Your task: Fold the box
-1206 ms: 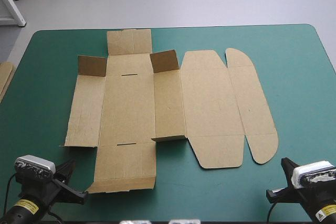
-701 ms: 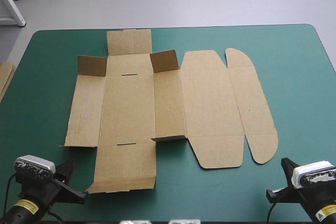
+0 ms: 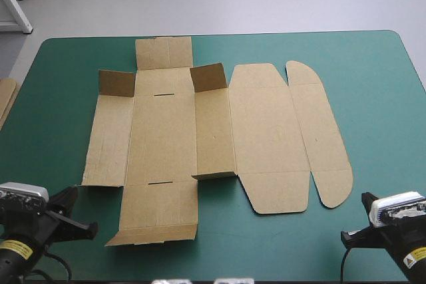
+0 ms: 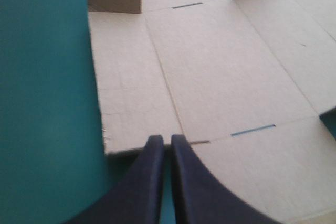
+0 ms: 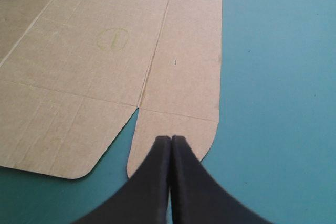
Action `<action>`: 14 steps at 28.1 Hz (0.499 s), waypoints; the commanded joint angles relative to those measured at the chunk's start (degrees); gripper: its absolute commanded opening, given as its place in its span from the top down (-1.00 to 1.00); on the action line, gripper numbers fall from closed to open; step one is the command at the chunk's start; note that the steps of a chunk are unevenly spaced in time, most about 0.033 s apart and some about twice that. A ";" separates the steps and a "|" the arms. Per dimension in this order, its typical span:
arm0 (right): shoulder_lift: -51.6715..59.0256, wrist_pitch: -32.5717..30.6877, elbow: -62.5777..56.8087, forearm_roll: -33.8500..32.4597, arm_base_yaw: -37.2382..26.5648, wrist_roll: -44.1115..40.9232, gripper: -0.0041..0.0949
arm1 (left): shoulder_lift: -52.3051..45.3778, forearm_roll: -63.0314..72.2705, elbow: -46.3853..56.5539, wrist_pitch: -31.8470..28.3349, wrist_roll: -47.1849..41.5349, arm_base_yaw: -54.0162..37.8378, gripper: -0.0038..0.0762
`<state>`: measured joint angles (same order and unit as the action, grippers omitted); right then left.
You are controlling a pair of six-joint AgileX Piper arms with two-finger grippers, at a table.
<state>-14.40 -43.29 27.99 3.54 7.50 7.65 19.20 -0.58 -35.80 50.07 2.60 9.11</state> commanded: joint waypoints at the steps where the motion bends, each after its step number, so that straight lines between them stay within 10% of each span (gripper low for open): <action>1: -5.89 6.11 4.44 -1.76 0.11 0.44 0.95 | 6.75 -7.47 -8.30 -2.01 -4.15 0.01 0.42; 5: -11.77 7.54 7.07 -1.64 0.11 0.65 0.94 | 16.36 -17.79 -16.50 3.53 -13.44 0.01 -0.15; 14: -20.74 7.55 9.14 4.76 0.11 2.67 0.48 | 28.55 -21.81 -20.04 2.61 -17.93 -0.92 -0.17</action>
<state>-32.77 -39.62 34.69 5.68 7.50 8.87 45.18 -20.59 -53.84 56.56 -13.00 9.11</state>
